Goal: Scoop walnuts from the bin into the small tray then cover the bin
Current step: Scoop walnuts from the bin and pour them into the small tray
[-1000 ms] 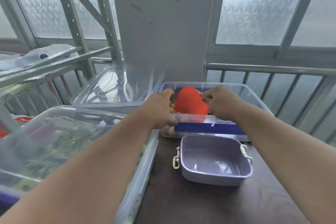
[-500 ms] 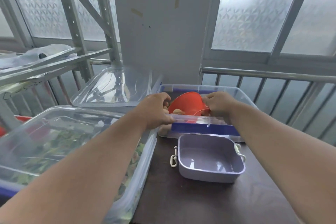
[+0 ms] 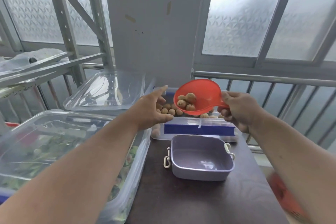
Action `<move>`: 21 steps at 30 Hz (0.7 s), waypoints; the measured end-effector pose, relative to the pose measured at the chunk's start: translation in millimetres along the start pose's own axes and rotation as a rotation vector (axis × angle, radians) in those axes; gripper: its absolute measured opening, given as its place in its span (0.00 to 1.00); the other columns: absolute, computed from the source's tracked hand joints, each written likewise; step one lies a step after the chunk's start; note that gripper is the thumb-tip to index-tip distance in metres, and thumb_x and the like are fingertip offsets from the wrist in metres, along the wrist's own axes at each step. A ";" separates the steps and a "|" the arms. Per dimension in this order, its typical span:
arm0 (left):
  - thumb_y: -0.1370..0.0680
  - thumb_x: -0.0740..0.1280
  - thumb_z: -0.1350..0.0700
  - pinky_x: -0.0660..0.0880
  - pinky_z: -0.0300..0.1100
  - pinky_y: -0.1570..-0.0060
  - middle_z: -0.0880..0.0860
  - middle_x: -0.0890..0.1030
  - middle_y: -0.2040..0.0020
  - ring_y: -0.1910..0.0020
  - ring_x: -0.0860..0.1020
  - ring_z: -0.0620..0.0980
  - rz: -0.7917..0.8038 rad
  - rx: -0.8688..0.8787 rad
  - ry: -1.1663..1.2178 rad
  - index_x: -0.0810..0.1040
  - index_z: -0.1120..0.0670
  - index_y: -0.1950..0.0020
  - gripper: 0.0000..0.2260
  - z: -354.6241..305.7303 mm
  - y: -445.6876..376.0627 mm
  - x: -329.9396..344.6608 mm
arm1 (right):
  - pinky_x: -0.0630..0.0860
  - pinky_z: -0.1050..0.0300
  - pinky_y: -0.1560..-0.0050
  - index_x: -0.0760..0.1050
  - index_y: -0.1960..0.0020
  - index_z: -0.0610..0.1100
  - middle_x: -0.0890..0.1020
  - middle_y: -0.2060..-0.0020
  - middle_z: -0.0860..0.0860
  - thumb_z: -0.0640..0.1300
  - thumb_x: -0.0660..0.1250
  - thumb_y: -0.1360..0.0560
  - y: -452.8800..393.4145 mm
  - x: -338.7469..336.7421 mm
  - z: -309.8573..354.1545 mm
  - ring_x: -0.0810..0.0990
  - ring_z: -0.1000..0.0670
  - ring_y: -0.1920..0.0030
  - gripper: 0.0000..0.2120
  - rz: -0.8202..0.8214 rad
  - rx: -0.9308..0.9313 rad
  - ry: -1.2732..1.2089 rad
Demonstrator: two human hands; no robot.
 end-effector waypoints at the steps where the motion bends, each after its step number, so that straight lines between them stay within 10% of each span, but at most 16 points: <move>1: 0.26 0.82 0.51 0.73 0.20 0.53 0.49 0.80 0.37 0.46 0.84 0.39 0.007 0.024 0.023 0.60 0.43 0.14 0.46 -2.1 0.1 0.7 | 0.69 0.60 0.73 0.81 0.45 0.44 0.80 0.73 0.47 0.44 0.60 0.12 3.6 -3.6 -2.8 0.70 0.52 0.73 0.12 0.016 0.004 -0.015; 4: 0.25 0.81 0.53 0.75 0.21 0.51 0.46 0.82 0.39 0.48 0.83 0.31 0.043 0.078 0.099 0.64 0.42 0.15 0.43 -10.9 1.5 2.5 | 0.68 0.63 0.77 0.81 0.43 0.40 0.79 0.72 0.47 0.44 0.61 0.12 18.7 -9.0 -6.9 0.70 0.53 0.73 0.12 0.086 0.009 -0.046; 10: 0.28 0.83 0.53 0.81 0.50 0.35 0.48 0.88 0.42 0.43 0.87 0.46 0.140 0.114 0.164 0.67 0.46 0.17 0.42 -10.8 -0.2 12.7 | 0.70 0.63 0.75 0.82 0.39 0.39 0.76 0.67 0.45 0.46 0.76 0.26 45.3 -3.0 -6.0 0.70 0.52 0.72 0.19 0.321 -0.048 0.046; 16: 0.30 0.85 0.54 0.82 0.40 0.40 0.48 0.85 0.38 0.41 0.85 0.45 0.155 0.110 0.212 0.53 0.48 0.13 0.55 -14.5 0.3 15.0 | 0.64 0.62 0.75 0.83 0.41 0.40 0.76 0.69 0.50 0.36 0.79 0.28 51.7 -19.1 -16.2 0.68 0.54 0.73 0.17 0.304 -0.104 0.068; 21: 0.30 0.85 0.53 0.80 0.39 0.39 0.45 0.83 0.39 0.43 0.84 0.45 0.182 0.120 0.119 0.66 0.46 0.16 0.46 -13.2 -0.9 17.0 | 0.76 0.63 0.66 0.81 0.34 0.42 0.86 0.65 0.55 0.38 0.79 0.26 55.4 -46.4 -16.9 0.79 0.58 0.70 0.22 0.115 -0.278 0.201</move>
Point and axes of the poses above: each hand's wrist, its own y-axis away from the middle knuckle, its own x-axis out of the palm, z = x × y, the point moved 7 cm from there along -y, towards the middle knuckle
